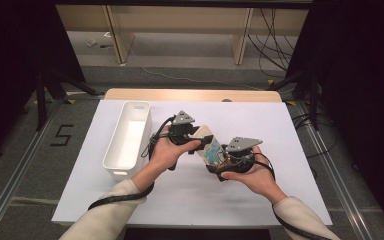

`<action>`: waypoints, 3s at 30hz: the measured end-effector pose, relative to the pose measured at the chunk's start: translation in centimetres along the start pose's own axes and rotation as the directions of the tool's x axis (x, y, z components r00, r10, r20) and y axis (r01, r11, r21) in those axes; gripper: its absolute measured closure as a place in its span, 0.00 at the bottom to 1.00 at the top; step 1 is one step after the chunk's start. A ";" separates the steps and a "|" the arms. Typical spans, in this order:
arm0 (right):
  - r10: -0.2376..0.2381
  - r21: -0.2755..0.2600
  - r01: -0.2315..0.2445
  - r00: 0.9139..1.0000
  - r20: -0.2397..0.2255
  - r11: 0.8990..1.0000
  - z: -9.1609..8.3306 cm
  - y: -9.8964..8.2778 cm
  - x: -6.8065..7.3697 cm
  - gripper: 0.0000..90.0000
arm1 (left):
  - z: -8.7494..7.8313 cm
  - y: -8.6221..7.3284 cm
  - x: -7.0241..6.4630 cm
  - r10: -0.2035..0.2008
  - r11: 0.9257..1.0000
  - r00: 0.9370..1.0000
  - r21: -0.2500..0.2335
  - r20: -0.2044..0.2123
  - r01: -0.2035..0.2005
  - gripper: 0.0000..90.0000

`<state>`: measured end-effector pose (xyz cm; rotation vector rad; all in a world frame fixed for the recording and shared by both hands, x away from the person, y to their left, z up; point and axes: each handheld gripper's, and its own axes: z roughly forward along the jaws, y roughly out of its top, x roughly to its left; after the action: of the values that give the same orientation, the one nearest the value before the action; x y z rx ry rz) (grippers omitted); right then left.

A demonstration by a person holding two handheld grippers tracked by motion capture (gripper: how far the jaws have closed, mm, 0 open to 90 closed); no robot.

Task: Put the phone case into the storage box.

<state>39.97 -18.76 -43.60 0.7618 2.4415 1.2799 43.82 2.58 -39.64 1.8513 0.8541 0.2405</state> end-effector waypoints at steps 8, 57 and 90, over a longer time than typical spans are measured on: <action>-0.011 0.002 0.011 1.000 0.004 1.000 0.0 0.0 0.1 0.13 | 0.2 -0.1 -0.2 -0.009 1.000 1.000 -0.003 0.015 0.009 0.60; -0.049 0.015 0.049 0.999 -0.006 0.999 -0.9 -0.7 -1.9 0.17 | -1.3 0.5 -0.5 0.047 0.999 0.975 -0.023 0.217 -0.044 0.99; -0.112 0.041 0.121 0.980 -0.164 0.992 -0.1 -1.1 -1.4 0.33 | -0.7 0.2 -1.8 0.138 0.988 0.926 0.015 0.353 -0.153 0.99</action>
<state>40.77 -20.12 -44.45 0.5365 2.6129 1.2851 42.25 1.82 -38.76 1.9237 0.4784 -0.0195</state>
